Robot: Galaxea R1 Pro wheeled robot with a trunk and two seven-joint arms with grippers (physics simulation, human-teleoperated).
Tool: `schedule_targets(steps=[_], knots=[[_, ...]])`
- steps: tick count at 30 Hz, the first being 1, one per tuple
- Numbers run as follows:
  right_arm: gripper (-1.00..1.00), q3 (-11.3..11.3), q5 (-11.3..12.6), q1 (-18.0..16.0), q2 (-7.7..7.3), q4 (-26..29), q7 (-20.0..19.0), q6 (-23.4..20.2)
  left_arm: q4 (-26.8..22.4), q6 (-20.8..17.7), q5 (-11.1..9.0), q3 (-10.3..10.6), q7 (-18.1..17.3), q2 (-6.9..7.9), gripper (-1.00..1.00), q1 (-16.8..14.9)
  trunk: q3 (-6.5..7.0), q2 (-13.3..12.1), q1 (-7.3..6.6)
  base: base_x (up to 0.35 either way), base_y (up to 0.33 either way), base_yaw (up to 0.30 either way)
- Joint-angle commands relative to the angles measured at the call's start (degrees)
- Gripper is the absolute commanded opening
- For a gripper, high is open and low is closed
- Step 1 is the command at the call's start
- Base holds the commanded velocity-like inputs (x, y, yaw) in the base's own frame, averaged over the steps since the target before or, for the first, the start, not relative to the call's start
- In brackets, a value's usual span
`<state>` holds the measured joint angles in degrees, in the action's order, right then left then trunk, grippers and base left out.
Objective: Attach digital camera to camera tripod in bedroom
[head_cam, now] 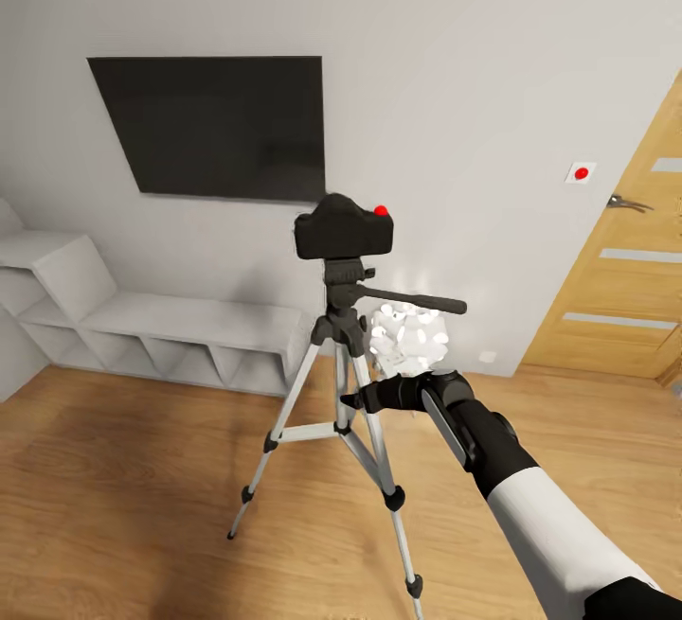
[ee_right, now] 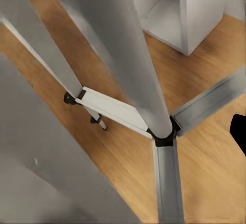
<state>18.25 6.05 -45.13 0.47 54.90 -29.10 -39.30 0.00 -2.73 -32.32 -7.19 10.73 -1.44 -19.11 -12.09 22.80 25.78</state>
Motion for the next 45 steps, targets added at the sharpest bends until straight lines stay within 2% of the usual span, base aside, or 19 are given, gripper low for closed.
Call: schedule_targets(steps=[1,14,30,34,39,42,44,45], knots=[[1.00,0.0,0.6,-0.1,-0.07,0.0,0.2,-0.5,0.0,-0.1,0.3,-0.5,0.2,-0.02,1.00,0.0,-0.11,0.1,0.00,-0.295,0.000,0.000],[1.00,0.0,1.0,-0.1,-1.03,0.1,0.1,-0.8,0.0,-0.1,0.3,-0.5,0.2,-0.04,1.00,0.0,-0.11,0.1,0.00,-0.328,0.000,0.000],[1.00,-0.1,1.2,-0.1,-3.44,0.0,0.0,-0.9,0.0,-0.1,0.4,-0.5,0.2,-0.06,1.00,0.0,-0.11,0.1,0.00,-0.335,0.000,0.000],[1.00,-0.1,1.1,0.2,-4.99,0.0,0.0,-0.4,0.0,-0.1,0.4,-0.4,0.2,-0.06,1.00,0.0,-0.11,0.1,0.00,-0.335,0.000,0.000],[1.00,-0.1,1.1,2.3,-7.86,-0.3,0.1,0.1,0.0,-0.1,0.4,-0.5,0.2,-0.04,1.00,0.0,-0.11,0.1,0.00,-0.289,0.000,0.000],[1.00,-0.2,1.2,6.4,-10.59,-2.4,0.2,0.4,0.0,-0.1,0.4,-0.5,0.2,0.01,1.00,0.0,-0.11,0.1,0.00,-0.099,0.000,0.000],[1.00,-0.2,1.1,8.5,-11.42,-4.3,0.2,1.0,0.0,-0.1,0.4,-0.5,0.2,0.01,1.00,0.0,-0.11,0.1,0.00,-0.047,0.000,0.000],[1.00,-0.2,1.1,10.6,-12.02,-6.8,0.2,2.3,0.0,-0.1,0.4,-0.5,0.2,0.05,1.00,0.0,-0.11,0.1,0.00,-0.027,0.000,0.000]])
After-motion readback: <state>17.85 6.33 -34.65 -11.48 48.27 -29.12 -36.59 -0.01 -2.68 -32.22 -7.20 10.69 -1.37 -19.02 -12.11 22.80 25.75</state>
